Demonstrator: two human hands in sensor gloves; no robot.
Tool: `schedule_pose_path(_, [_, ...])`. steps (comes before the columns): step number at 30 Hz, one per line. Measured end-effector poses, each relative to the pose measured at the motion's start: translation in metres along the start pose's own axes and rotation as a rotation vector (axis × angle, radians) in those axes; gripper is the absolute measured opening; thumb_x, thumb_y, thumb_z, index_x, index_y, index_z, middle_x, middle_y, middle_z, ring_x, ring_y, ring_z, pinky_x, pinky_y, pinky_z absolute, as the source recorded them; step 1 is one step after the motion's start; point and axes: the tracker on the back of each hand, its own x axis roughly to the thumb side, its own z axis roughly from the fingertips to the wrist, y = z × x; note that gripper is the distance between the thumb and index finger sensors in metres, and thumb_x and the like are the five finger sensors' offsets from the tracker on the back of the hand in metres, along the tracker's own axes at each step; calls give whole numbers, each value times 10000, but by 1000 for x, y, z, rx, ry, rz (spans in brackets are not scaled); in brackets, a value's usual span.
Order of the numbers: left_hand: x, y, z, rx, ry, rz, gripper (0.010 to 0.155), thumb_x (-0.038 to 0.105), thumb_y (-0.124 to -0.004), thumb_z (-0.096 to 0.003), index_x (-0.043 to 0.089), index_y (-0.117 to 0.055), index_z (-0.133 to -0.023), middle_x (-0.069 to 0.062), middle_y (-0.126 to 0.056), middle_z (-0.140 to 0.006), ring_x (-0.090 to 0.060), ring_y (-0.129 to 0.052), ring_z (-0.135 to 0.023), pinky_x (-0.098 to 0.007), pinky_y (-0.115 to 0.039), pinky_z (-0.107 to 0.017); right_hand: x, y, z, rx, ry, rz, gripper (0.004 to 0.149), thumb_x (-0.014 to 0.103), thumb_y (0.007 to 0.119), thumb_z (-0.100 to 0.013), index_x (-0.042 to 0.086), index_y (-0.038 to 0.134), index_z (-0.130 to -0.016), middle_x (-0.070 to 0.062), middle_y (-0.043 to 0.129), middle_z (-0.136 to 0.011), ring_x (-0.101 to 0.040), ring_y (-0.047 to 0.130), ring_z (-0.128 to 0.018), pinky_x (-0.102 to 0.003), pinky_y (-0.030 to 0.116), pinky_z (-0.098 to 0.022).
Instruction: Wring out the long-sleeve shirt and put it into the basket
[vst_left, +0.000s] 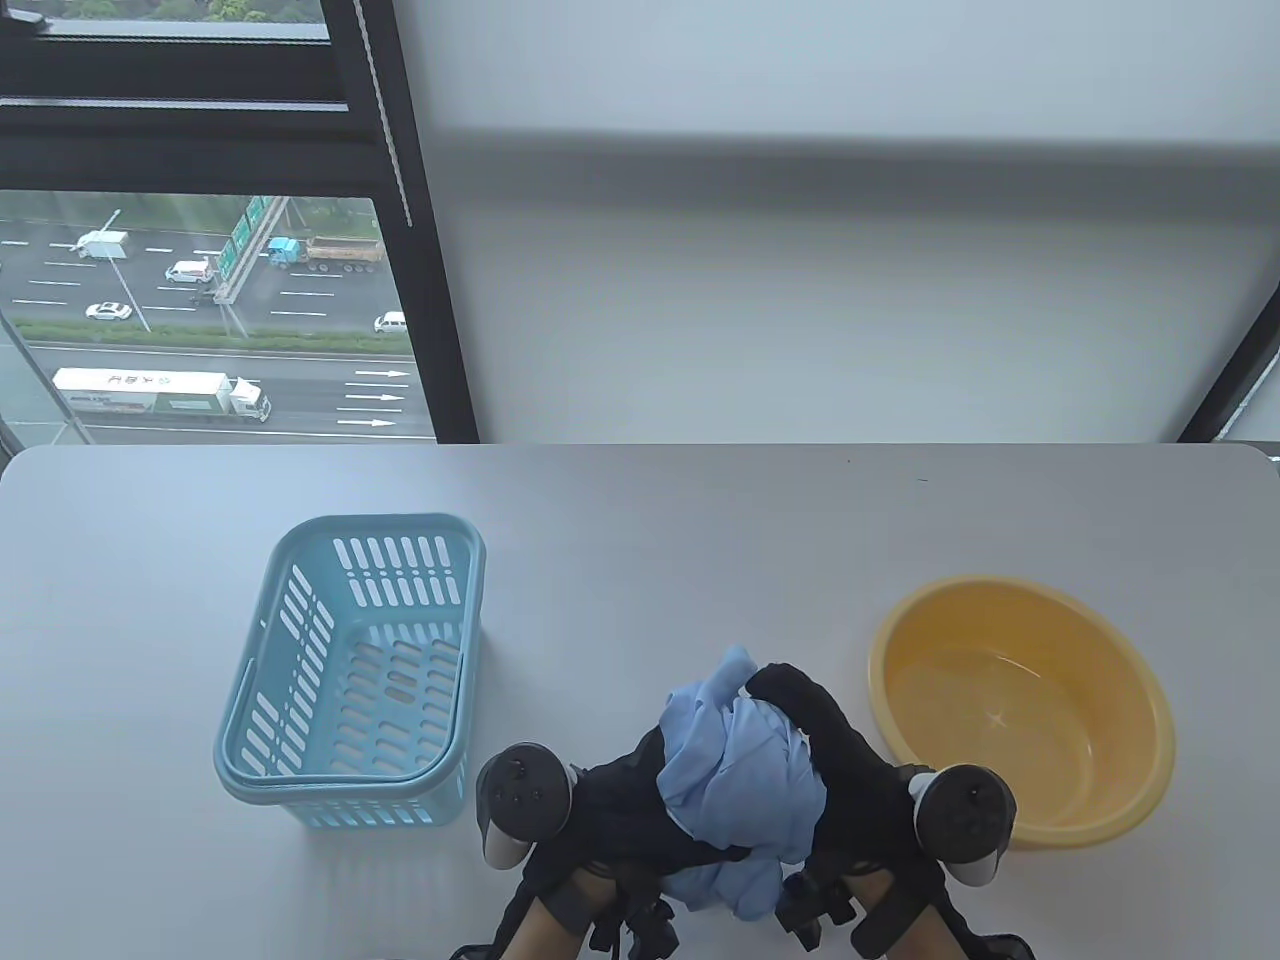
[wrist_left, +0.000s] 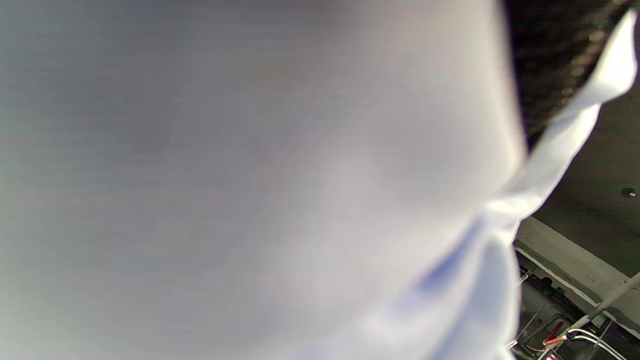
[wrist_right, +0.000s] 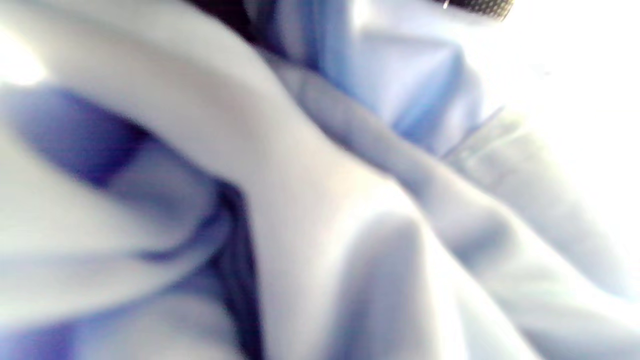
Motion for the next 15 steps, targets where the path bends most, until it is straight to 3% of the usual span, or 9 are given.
schedule_pose_path(6, [2,7,2,38,-17,30,976,578,-1104,-367,138,-571,-1056,-11,-944,-846,-242,-1066,-644,-502,-806,-613,-9,-1,-3,102,29,-129,849,599,860,-560,259,372,-1166,-99,466,-1198,-449,620,-1009,-648,537,-729])
schedule_pose_path(9, [-1,19,9,225,-40,324,982,597,-1075,-391,139,-533,-1069,-6,-918,-875,-237,-1052,-677,-505,-795,-626,-22,-4,-1,127,67,-352,822,706,696,-618,243,333,-1193,-123,409,-1222,-502,557,-1021,-673,543,-708])
schedule_pose_path(11, [-4,26,14,336,-47,493,988,599,-1060,-412,139,-495,-1079,-10,-890,-900,-241,-1033,-705,-514,-775,-641,-28,-4,0,118,106,-474,876,738,692,-611,256,262,-1203,-134,329,-1241,-544,453,-1040,-713,481,-704])
schedule_pose_path(15, [-15,27,20,461,-12,620,992,615,-1034,-448,148,-439,-1090,-4,-848,-938,-236,-1004,-755,-512,-744,-678,-34,13,2,192,145,-389,1006,845,627,-589,256,74,-1189,-188,119,-1237,-627,291,-1014,-765,398,-669])
